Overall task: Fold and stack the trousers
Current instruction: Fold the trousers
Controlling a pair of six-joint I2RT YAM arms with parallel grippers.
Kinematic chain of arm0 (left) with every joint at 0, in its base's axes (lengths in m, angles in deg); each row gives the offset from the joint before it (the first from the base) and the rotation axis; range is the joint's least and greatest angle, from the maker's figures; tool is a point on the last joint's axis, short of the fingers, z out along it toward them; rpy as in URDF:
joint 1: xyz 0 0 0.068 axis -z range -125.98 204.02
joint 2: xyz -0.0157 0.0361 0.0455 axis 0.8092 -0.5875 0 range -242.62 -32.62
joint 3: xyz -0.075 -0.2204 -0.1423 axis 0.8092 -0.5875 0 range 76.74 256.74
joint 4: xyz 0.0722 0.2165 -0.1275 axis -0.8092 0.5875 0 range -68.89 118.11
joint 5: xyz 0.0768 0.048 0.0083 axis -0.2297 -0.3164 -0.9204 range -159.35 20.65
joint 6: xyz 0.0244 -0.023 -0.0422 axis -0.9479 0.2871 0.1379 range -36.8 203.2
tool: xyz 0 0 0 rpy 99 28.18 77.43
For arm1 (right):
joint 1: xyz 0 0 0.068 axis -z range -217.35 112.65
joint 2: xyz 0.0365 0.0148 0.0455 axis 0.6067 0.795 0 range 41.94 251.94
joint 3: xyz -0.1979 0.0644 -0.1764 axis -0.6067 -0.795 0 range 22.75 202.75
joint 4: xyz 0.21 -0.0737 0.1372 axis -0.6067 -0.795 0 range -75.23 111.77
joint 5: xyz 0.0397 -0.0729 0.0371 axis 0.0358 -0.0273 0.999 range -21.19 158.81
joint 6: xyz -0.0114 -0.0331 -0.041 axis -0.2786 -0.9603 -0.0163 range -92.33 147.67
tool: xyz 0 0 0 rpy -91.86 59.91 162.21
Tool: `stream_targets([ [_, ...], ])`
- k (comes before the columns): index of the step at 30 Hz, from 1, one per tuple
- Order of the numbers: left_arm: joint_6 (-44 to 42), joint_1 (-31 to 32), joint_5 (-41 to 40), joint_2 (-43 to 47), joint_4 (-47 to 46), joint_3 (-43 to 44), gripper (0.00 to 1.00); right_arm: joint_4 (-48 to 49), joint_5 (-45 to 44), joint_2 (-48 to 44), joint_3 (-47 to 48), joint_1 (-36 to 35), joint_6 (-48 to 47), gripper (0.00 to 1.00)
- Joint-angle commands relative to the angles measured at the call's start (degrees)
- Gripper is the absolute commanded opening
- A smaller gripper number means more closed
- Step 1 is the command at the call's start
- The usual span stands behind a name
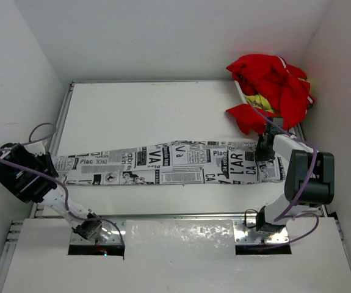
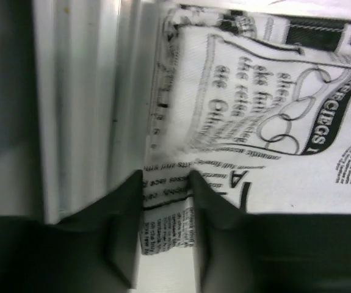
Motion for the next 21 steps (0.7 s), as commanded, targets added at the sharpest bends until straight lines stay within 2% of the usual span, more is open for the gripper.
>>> stream_targets([
  [1, 1.56, 1.73, -0.29, -0.42, 1.32, -3.00, 0.22, -0.93, 1.27, -1.41, -0.12, -0.52, -0.34, 0.00],
  [3, 0.42, 1.64, -0.64, 0.45, 1.50, -4.06, 0.00, -0.85, 1.53, -2.12, 0.06, -0.60, -0.25, 0.00],
  [6, -1.42, 0.33, -0.29, 2.21, 2.98, -3.37, 0.00, -1.37, 0.31, -3.17, 0.41, -2.09, -1.21, 0.00],
  [9, -1.87, -3.00, 1.38, 3.09, 6.24, 2.51, 0.00, -2.69, -0.92, -4.05, 1.37, -4.20, -2.27, 0.00],
  [12, -2.22, -5.03, 2.78, 3.97, 10.36, 12.77, 0.00, -3.31, -0.57, -5.63, 2.08, -4.82, -2.18, 0.00],
  [14, -3.01, -5.13, 4.71, 4.85, 12.30, 16.04, 0.00, -4.44, -1.97, -6.60, 2.78, -4.82, -2.09, 0.15],
  [17, -3.63, -4.95, 9.02, 6.95, 15.64, 20.97, 0.00, -7.60, -4.61, -7.83, 5.15, -4.82, -3.06, 0.46],
  [19, -3.98, -4.78, 11.74, 8.19, 18.18, 23.79, 0.00, -8.40, -5.58, -9.14, 6.04, -4.73, -3.76, 0.48],
  [21, -4.07, -4.25, 13.58, 9.41, 20.38, 25.89, 0.00, -8.84, -6.46, -10.20, 6.04, -4.73, -3.94, 0.47],
])
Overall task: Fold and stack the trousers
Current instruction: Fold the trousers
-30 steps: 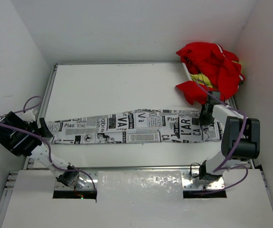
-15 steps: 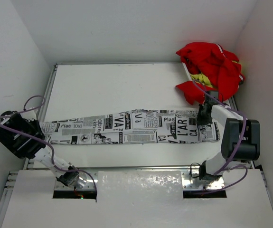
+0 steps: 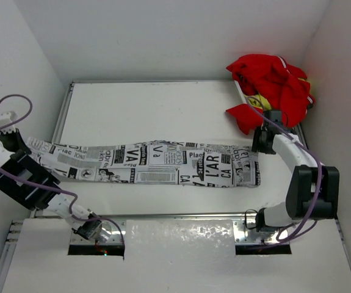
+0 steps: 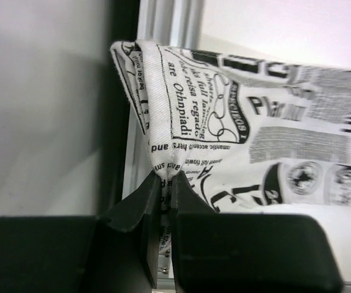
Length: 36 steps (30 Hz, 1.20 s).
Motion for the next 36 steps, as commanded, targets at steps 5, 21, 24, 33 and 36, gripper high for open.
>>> stream_targets([
  [5, -4.17, 3.95, 14.93, 7.24, 12.90, 9.11, 0.00, 0.08, 3.28, -4.47, -0.75, -0.45, -0.64, 0.33],
  [21, 19.72, 48.77, 24.89, 20.69, -0.16, -2.46, 0.00, 8.08, 9.36, 4.14, -7.00, -5.64, 13.68, 0.30],
  [24, 25.26, 56.16, 23.32, 22.28, -6.05, -6.60, 0.00, 9.92, 8.92, 4.32, -7.26, -5.55, 15.61, 0.31],
  [33, 41.70, 73.28, 14.52, 19.48, -26.45, -12.94, 0.00, 11.25, 6.90, 5.11, -7.79, -5.64, 17.38, 0.31],
  [36, 42.15, 79.18, 11.01, 16.22, -27.51, -12.76, 0.00, 11.86, 6.46, 4.94, -8.31, -5.64, 18.26, 0.31],
])
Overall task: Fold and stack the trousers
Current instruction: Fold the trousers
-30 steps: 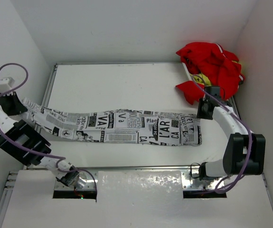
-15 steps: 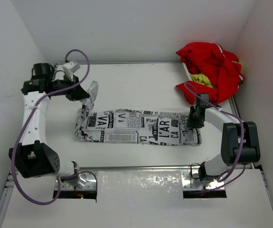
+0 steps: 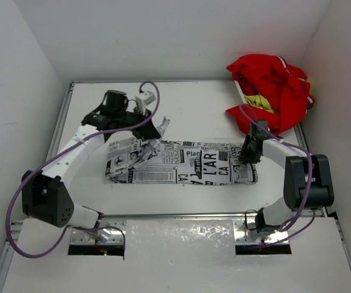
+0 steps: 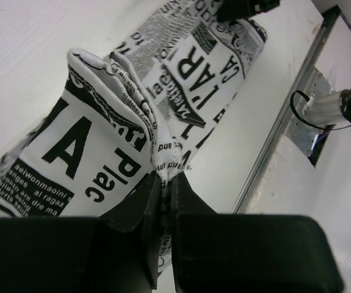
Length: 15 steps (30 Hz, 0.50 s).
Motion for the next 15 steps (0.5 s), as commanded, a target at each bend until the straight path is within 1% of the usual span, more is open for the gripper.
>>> stream_targets([
  [1, 4.66, 6.39, -3.58, -3.21, -8.21, 0.70, 0.00, 2.79, -0.47, 0.37, -0.95, -0.33, 2.57, 0.31],
  [3, 5.01, 9.64, -4.98, -4.62, -10.23, 0.79, 0.00, 2.97, -0.64, 0.37, -1.04, -0.41, 2.83, 0.31],
  [6, 5.10, 13.51, -6.39, -8.05, -10.94, 3.42, 0.00, 2.53, -1.17, 0.20, -1.21, -0.41, 3.09, 0.31],
  [9, 5.01, 15.89, -9.11, -10.68, -11.90, 4.13, 0.00, 2.44, -1.70, -0.07, -1.04, -0.41, 3.10, 0.31],
  [10, 4.40, 16.07, -9.81, -11.30, -12.86, 3.35, 0.05, 2.44, -1.79, -0.07, -0.78, -0.33, 3.18, 0.32],
  [11, 4.22, 16.25, -11.30, -11.92, -13.13, 2.99, 0.14, 2.44, -1.70, 0.02, -0.69, -0.33, 3.18, 0.33],
  [12, 3.96, 16.25, -11.58, -13.66, -13.22, 2.81, 0.37, 2.35, -1.53, 0.19, -0.60, -0.41, 3.10, 0.33],
  [14, 1.51, 16.25, -10.71, -15.34, -11.91, 3.77, 0.72, 2.26, -1.00, 0.37, 0.02, -0.33, 2.92, 0.35],
  [15, -1.20, 16.25, -9.74, -16.48, -10.95, 4.65, 0.99, 1.92, -0.91, 0.54, 0.28, -0.41, 2.83, 0.35],
])
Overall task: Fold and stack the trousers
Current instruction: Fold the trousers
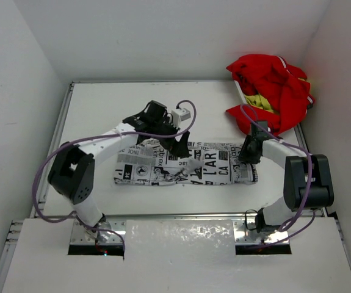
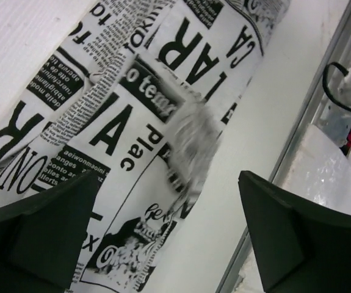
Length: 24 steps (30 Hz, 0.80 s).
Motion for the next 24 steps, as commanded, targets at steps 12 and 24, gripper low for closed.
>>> stream_targets([
  [12, -14.16, -24.29, -2.57, 7.88, 19.97, 7.07, 0.90, -0.26, 0.38, 0.55, 3.00, -0.39, -1.84, 0.37],
  [24, -18.04, -36.09, -12.42, 6.04, 14.40, -13.33, 0.85, -8.59, -5.23, -4.55, 6.34, -0.39, -7.72, 0.46],
])
